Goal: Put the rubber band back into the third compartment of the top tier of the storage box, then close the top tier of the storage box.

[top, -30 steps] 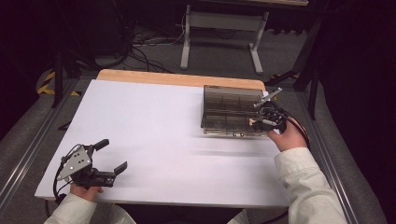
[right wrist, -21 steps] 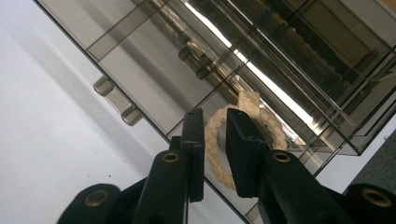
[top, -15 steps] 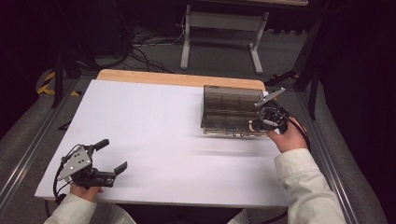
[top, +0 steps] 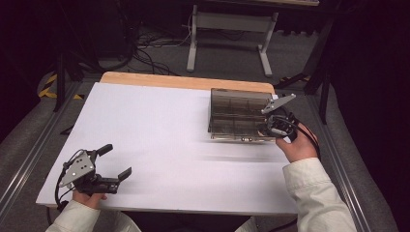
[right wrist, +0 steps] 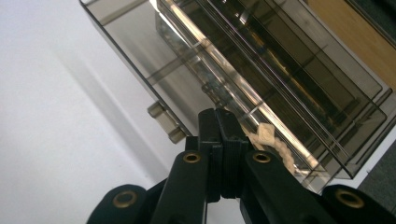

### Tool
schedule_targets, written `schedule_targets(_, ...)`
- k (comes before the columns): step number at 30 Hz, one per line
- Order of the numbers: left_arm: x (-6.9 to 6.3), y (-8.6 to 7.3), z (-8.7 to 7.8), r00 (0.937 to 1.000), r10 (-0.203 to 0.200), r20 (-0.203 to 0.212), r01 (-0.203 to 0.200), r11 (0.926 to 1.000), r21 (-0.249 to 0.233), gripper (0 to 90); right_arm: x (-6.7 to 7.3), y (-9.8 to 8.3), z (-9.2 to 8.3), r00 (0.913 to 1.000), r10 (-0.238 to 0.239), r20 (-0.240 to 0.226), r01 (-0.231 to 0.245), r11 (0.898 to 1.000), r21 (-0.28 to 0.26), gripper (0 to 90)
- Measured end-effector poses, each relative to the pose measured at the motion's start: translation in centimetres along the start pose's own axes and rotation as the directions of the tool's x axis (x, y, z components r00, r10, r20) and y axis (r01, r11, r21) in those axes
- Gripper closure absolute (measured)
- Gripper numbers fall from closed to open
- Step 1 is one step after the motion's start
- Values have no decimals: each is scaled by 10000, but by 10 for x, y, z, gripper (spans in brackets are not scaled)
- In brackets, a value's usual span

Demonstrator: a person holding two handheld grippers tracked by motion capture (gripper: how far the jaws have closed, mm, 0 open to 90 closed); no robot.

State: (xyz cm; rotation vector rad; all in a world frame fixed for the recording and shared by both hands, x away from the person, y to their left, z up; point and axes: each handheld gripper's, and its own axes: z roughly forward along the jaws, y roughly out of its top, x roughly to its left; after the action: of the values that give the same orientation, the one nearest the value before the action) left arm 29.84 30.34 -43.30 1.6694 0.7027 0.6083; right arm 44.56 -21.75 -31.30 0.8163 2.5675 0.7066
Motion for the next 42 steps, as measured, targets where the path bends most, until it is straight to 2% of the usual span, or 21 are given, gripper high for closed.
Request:
schedule_targets(6,0,0,1,10000,10,16,-10,10000,13,2,10,3,-5,9996,-205,-179,202,9996,-191,900)
schedule_targets(7,0,0,1,9999,-95,42,95,10000,-25,2,12,3,-6,9996,-261,-146,258,9994,-214,900)
schedule_targets(13,0,1,2,10000,44,63,-44,10000,-3,2,24,5,-8,9979,-611,-219,605,9978,-278,900)
schedule_targets(23,0,0,2,9999,-96,70,96,10000,-27,2,41,10,-5,9900,-1363,-360,1354,9904,-263,900)
schedule_targets(27,0,0,3,10000,4,75,-4,10000,-14,2,47,11,-3,9865,-1584,-427,1576,9873,-200,900)
schedule_targets(36,0,0,3,9999,-119,82,119,9999,-31,2,50,8,2,9826,-1755,-614,1749,9845,-158,900)
schedule_targets(41,0,0,2,10000,-29,67,30,10000,-16,2,53,8,6,9831,-1761,-499,1765,9843,52,900)
schedule_targets(42,-1,0,2,9999,-108,81,109,9999,-30,2,53,8,7,9827,-1798,-435,1805,9835,134,900)
